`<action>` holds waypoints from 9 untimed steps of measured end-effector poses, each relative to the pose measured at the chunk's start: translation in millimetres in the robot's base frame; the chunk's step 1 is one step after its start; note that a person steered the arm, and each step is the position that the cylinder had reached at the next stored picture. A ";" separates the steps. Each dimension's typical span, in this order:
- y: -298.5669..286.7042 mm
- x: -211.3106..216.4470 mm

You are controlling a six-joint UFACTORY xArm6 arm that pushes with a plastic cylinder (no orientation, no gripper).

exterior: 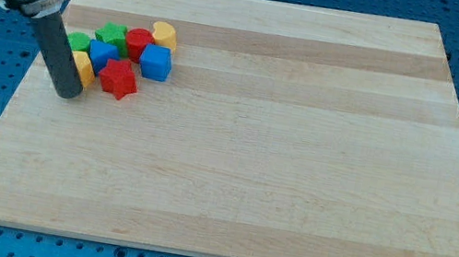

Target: Move your arm towards the yellow hexagon

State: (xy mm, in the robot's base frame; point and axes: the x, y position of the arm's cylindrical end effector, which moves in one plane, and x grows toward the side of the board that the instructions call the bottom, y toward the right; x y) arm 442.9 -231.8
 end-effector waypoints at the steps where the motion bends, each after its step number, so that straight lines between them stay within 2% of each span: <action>1: -0.3 1.6; 3: -48.6 7.9; 4: -61.1 -16.6; 5: -59.2 -57.3; 6: -36.8 -77.2; 9: 8.6 -81.5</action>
State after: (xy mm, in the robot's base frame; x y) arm 361.4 -223.3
